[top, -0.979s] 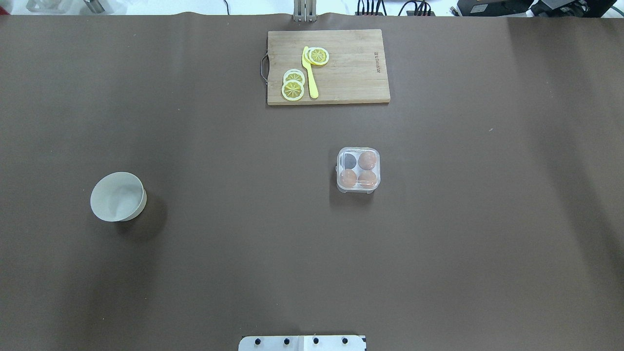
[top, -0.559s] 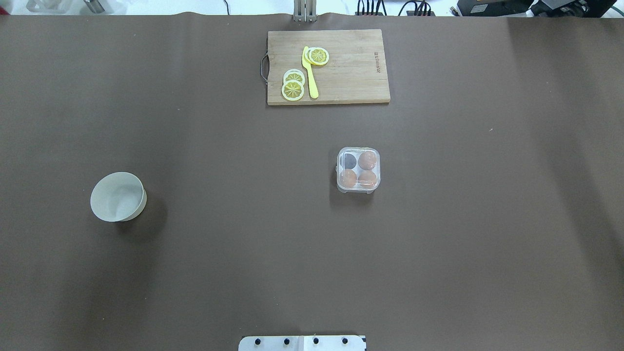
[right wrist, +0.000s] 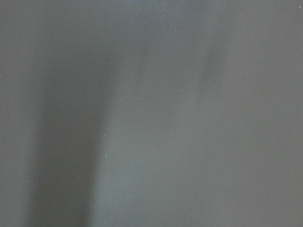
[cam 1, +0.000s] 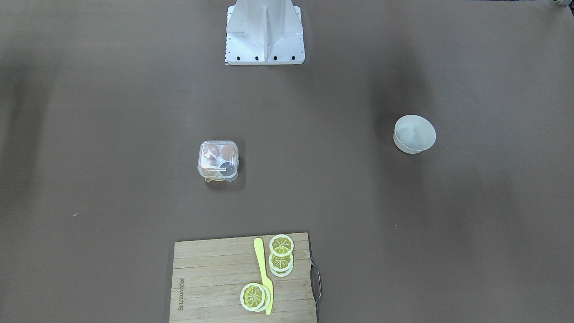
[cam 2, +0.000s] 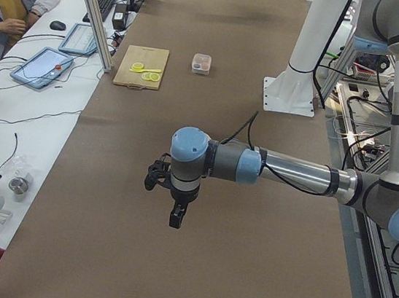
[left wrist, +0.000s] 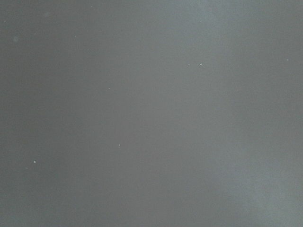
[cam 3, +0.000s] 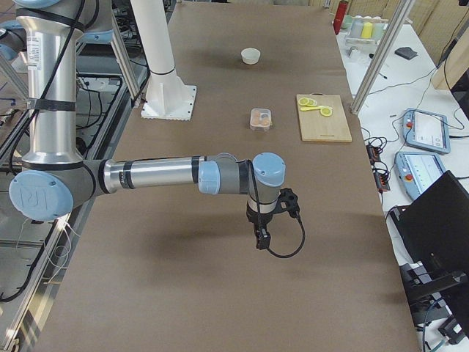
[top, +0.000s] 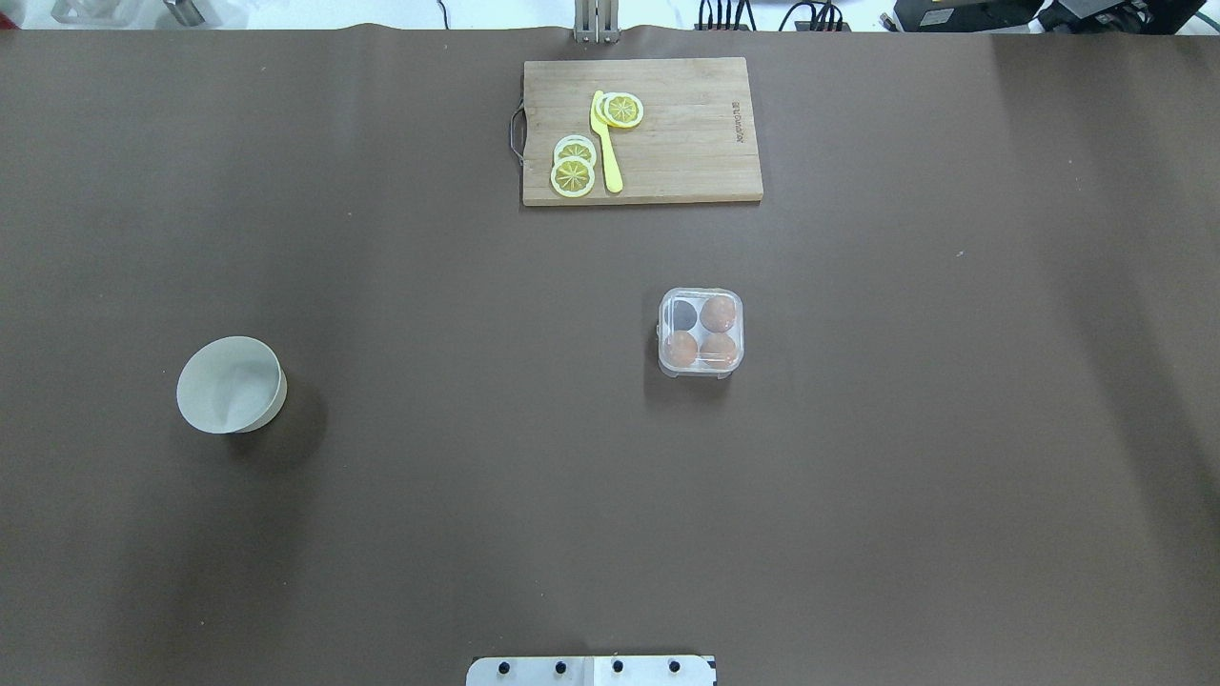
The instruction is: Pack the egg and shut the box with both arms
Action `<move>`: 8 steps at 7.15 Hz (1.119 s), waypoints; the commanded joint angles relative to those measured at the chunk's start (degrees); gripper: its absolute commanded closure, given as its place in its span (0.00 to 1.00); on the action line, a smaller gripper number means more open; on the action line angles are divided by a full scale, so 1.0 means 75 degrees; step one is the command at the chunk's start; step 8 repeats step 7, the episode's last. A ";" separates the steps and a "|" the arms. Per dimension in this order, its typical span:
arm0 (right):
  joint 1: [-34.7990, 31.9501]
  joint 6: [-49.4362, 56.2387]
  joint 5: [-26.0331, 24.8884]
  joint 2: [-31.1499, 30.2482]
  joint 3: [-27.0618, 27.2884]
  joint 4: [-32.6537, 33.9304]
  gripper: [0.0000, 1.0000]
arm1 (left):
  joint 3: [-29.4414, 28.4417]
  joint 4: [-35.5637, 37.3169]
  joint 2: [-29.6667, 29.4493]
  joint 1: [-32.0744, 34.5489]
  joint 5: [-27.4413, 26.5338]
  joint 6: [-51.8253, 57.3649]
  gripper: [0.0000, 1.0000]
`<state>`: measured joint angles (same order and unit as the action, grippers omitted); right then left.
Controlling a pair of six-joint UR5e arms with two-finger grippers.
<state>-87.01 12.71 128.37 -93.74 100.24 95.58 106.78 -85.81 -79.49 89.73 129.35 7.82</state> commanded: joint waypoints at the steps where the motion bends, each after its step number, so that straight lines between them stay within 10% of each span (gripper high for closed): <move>1: 0.0000 0.0005 0.0006 0.0041 0.0006 -0.0006 0.00 | -0.0022 0.0004 0.0017 -0.0010 -0.0008 0.0000 0.02; 8: 0.0000 -0.0007 0.0146 0.0077 0.0041 -0.0006 0.00 | -0.0034 -0.0020 -0.0089 -0.0010 -0.0008 0.0000 0.02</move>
